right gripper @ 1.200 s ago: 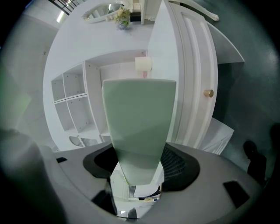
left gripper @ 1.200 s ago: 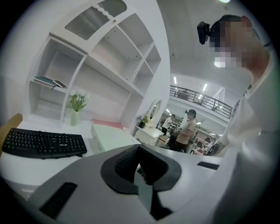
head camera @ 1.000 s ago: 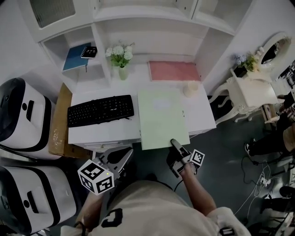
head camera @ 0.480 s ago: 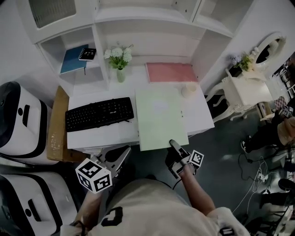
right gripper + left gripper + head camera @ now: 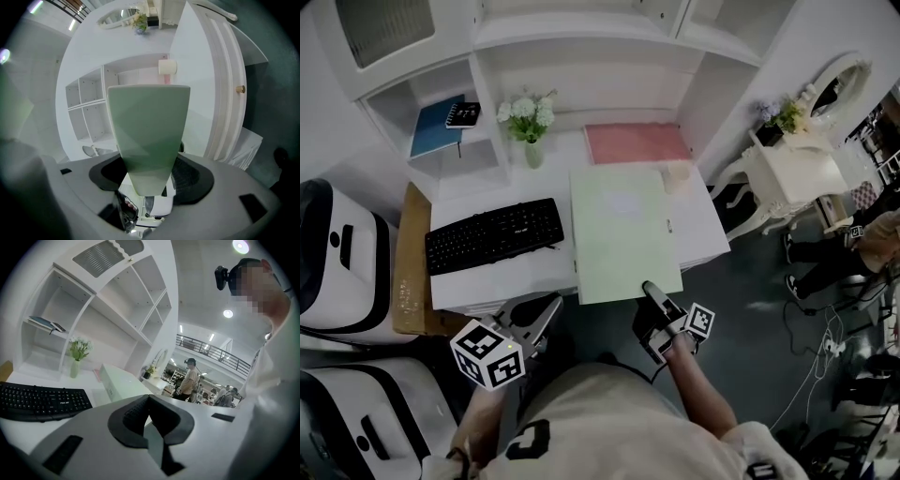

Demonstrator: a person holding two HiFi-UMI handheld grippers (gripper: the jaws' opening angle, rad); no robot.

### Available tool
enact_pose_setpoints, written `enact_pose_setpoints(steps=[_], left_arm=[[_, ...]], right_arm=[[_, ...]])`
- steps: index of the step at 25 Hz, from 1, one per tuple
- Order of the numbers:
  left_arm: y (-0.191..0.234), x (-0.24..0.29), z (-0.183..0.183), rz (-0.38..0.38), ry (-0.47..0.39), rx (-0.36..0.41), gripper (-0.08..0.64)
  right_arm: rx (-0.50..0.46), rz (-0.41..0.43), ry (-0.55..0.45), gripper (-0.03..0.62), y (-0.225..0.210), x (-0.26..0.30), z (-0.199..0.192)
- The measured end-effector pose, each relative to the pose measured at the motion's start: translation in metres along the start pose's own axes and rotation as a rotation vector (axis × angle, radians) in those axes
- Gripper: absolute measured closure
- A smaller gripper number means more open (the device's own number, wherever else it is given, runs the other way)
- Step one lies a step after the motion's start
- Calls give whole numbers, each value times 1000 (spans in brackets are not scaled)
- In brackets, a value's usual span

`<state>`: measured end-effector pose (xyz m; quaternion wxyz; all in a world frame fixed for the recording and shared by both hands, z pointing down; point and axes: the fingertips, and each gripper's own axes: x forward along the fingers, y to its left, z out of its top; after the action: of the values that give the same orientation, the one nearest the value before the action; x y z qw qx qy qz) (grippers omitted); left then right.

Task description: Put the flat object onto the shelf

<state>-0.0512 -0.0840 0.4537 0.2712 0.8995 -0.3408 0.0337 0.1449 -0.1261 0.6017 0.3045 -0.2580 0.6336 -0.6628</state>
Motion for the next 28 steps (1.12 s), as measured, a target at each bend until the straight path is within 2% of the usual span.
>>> enact_pose_setpoints(steps=[11, 21, 28], left_arm=[[-40, 19, -11, 35, 5, 10, 546], [-75, 26, -30, 122, -16, -5, 546], [-95, 25, -47, 188, -13, -35, 546]], right_arm=[[-7, 36, 30, 296, 18, -24, 14], [25, 84, 111, 295, 30, -45, 19], [10, 107, 190, 295, 46, -51, 22]])
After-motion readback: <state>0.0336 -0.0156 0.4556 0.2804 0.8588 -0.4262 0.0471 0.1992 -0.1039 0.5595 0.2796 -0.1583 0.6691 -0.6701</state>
